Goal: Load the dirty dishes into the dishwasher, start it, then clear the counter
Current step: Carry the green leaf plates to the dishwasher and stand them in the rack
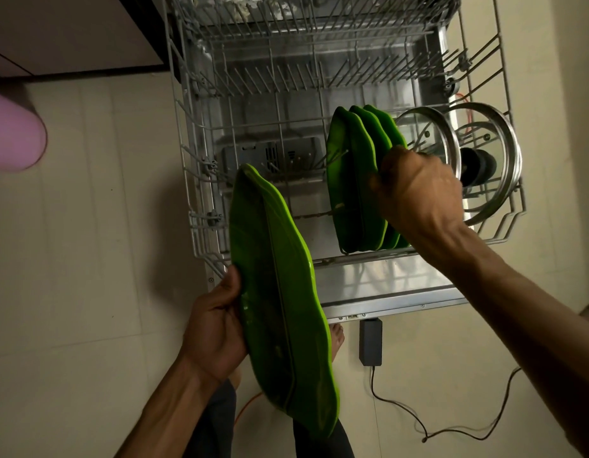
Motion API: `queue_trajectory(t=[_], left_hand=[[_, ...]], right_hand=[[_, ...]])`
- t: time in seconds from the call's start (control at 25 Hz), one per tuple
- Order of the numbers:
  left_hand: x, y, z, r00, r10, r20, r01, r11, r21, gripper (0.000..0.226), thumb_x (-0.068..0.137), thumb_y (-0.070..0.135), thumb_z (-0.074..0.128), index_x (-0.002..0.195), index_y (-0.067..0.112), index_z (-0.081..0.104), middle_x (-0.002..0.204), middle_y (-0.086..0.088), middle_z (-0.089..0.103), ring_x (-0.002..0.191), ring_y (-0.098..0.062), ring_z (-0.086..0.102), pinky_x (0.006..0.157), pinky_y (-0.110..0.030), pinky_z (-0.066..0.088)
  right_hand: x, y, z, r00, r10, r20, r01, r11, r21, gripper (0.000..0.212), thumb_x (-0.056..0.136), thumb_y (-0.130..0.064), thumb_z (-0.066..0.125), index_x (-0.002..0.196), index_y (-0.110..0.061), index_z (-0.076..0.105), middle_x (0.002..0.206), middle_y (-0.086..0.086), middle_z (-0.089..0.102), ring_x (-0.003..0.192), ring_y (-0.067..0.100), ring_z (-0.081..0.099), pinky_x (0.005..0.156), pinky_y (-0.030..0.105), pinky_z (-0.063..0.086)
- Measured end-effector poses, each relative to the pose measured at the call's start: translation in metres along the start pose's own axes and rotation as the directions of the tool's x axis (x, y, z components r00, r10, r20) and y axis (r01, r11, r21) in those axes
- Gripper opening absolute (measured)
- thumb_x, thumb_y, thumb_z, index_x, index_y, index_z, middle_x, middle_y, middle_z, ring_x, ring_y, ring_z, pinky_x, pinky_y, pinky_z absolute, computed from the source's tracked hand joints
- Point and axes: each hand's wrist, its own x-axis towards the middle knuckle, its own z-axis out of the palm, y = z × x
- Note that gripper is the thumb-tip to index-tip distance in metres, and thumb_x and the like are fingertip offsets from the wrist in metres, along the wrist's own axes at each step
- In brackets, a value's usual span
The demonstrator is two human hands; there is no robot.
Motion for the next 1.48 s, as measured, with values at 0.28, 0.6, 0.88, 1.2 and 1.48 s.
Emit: queue_trajectory(t=[0.28,0.6,0.88,1.2,1.48], left_hand=[[0.000,-0.003,0.024,0.971,0.094,-0.220,-0.071,0.992,0.109,0.062,0.044,0.023,0.097,0.101,0.008,0.077,0.109,-0.016,0.072,0.097,-0.031,0.071,0.069,-0.044,0.059],[0.010,-0.022,0.064,0.915,0.300,-0.272,-0.128,0.852,0.508,0.050,0.085,0.039,0.051,0.125,0.009,0.060,0.124,-0.018,0.065,0.114,-0.034,0.063,0.096,-0.049,0.052],[0.001,-0.074,0.121,0.769,0.589,0.248,-0.275,-0.045,0.960,0.052,0.096,0.049,0.044,0.145,0.033,0.036,0.147,0.015,0.038,0.129,0.010,0.037,0.099,-0.004,0.035],[0.023,-0.103,0.119,0.846,0.431,0.314,-0.267,-0.167,0.949,0.051,0.095,0.039,0.047,0.145,0.028,0.041,0.145,0.009,0.044,0.133,-0.006,0.041,0.108,-0.022,0.037],[0.049,-0.085,0.105,0.817,0.506,0.276,-0.188,-0.219,0.958,0.037,0.091,0.041,0.056,0.118,0.017,0.065,0.110,0.002,0.068,0.099,-0.013,0.065,0.085,-0.028,0.055]], right_hand=[[-0.083,-0.029,-0.044,0.967,-0.087,0.239,-0.136,0.617,0.775,0.038,0.089,-0.050,0.044,0.098,-0.020,0.066,0.087,-0.001,0.072,0.070,0.011,0.070,0.054,0.029,0.058],[-0.121,-0.041,-0.063,0.973,-0.228,0.048,0.154,0.787,0.597,0.033,0.096,-0.035,0.044,0.123,-0.024,0.058,0.075,-0.022,0.060,0.071,0.001,0.066,0.055,0.010,0.053],[-0.073,-0.017,-0.096,0.984,-0.050,-0.169,0.106,0.935,0.339,0.029,0.095,-0.027,0.048,0.119,-0.017,0.061,0.087,0.007,0.071,0.064,0.021,0.068,0.064,0.038,0.060],[-0.025,-0.011,-0.059,0.985,-0.059,-0.164,0.093,0.973,0.209,0.017,0.094,-0.018,0.053,0.107,-0.009,0.060,0.083,0.005,0.060,0.069,0.025,0.057,0.066,0.029,0.045],[-0.011,-0.014,-0.029,0.995,-0.057,-0.084,0.069,0.987,0.148,0.015,0.091,-0.018,0.053,0.098,-0.005,0.056,0.083,0.020,0.060,0.076,0.041,0.060,0.069,0.050,0.055]])
